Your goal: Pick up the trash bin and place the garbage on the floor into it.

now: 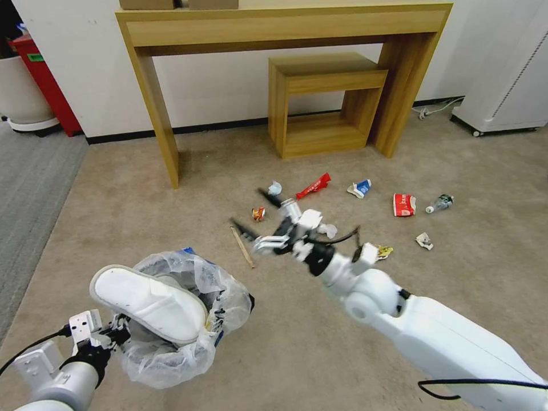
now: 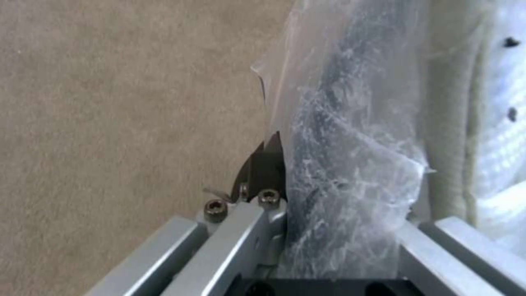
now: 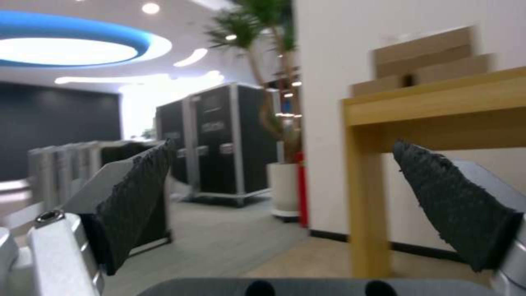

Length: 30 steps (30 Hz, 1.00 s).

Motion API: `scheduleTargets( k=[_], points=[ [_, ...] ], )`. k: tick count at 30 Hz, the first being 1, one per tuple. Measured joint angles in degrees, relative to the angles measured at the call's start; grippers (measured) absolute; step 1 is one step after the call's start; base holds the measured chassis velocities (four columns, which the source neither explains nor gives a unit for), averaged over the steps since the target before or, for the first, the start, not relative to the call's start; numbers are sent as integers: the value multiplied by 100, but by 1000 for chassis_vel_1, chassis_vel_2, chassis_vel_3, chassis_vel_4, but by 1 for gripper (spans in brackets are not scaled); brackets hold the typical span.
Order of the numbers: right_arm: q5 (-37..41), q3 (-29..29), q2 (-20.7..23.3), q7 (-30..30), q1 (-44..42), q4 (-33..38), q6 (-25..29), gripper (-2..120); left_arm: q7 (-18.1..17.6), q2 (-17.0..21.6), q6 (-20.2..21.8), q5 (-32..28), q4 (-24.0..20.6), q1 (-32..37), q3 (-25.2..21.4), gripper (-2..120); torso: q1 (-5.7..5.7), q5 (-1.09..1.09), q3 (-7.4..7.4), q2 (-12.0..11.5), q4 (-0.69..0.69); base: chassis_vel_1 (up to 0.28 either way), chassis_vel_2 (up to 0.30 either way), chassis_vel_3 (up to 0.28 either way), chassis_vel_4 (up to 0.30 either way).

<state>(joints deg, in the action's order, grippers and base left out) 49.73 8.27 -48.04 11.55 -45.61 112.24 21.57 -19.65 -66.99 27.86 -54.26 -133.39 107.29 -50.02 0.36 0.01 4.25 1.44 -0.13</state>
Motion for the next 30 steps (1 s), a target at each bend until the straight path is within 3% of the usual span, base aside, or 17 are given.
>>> scheduleTargets(
  k=[2,4,7,8,14,30],
  points=[
    [49,-564,39,-60,-410,124,0,100,-73,39,60,-106,-2,33,-4,0,0,1,0,0,0,0,0,0,0],
    [73,-732,40,-96,-529,163,-5,100,-105,52,100,-155,-8,41,-4,0,0,-1,0,0,1,0,0,0,0],
    [143,-1504,-2,-503,-965,322,-139,100,-177,102,162,-261,-21,51,-1,0,0,0,0,0,0,0,0,0,0],
    [143,-1504,-2,-503,-965,322,-139,100,-177,102,162,-261,-21,51,-1,0,0,0,0,0,0,0,0,0,0],
    [-119,-2704,-246,-1455,-1506,372,-463,100,-145,112,158,-241,-17,21,20,0,0,0,0,0,1,0,0,0,0],
    [-1687,-4173,-1247,-2061,-3002,10,-436,100,40,33,13,-35,74,-110,36,0,1,0,0,0,0,0,0,0,0]
  ],
)
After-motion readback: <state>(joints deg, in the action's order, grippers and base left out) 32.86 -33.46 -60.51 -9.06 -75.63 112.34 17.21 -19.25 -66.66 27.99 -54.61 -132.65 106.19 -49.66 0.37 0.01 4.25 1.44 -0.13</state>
